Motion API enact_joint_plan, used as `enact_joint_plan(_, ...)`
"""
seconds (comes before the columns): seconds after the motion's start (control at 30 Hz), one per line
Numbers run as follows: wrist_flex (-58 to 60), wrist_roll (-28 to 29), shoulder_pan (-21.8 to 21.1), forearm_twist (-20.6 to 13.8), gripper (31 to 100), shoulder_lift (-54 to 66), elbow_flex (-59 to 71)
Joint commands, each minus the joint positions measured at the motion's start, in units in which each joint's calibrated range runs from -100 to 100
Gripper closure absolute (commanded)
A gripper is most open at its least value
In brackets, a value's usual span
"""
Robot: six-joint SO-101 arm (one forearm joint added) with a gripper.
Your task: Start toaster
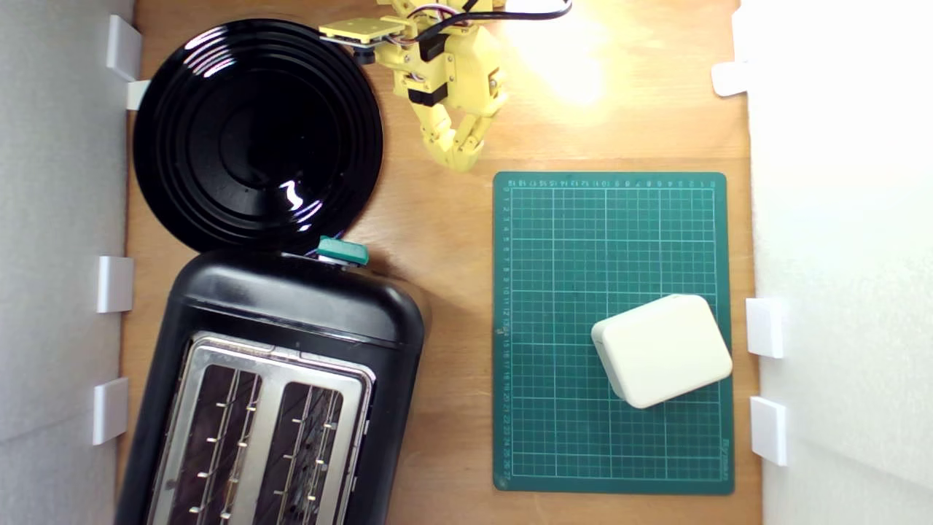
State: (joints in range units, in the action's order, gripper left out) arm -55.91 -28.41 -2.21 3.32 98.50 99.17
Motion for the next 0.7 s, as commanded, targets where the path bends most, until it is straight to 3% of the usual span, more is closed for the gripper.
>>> enact_joint_plan(0.0, -2.03, 2.07, -2.63, -1.45, 98.7, 0.83, 0.47)
enact_joint_plan(0.67, -2.37, 4.85, -3.42, -3.42, 98.8, 0.83, 0.56)
